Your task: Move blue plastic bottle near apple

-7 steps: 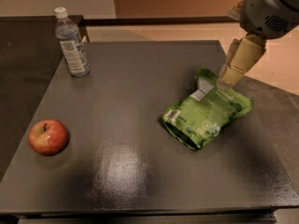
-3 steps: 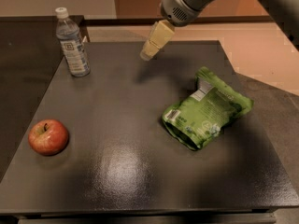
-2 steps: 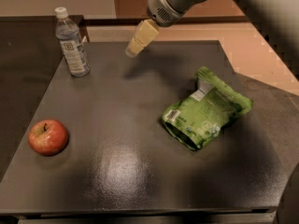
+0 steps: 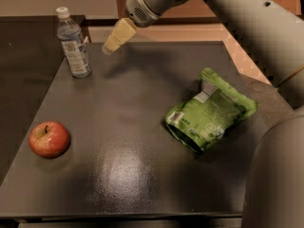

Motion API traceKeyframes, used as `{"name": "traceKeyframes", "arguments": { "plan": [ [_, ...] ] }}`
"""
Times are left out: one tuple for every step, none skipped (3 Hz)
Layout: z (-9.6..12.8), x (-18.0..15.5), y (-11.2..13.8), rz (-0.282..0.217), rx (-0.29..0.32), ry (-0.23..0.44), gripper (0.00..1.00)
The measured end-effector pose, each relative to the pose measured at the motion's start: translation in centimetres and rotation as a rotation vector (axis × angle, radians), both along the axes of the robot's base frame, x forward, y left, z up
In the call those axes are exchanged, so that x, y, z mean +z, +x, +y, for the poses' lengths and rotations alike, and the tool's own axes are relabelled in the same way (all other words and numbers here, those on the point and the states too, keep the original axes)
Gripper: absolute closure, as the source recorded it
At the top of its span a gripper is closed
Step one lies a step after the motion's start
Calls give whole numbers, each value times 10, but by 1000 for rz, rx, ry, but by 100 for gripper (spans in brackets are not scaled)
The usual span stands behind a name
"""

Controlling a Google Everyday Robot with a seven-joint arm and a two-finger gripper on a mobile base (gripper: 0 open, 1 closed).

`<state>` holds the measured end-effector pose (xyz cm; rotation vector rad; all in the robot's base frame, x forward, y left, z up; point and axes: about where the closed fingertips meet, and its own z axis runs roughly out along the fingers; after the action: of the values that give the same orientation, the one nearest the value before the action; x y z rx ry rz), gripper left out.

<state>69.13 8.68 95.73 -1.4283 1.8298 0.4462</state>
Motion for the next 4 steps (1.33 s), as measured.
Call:
{"name": "traceKeyframes", "arguments": {
  "plan": [
    [34, -3, 1, 19, 50, 24, 0],
    [65, -8, 3, 31, 102, 33, 0],
    [87, -15, 8, 41, 126, 34, 0],
    [102, -24, 17, 52, 121, 42, 0]
  ]
}}
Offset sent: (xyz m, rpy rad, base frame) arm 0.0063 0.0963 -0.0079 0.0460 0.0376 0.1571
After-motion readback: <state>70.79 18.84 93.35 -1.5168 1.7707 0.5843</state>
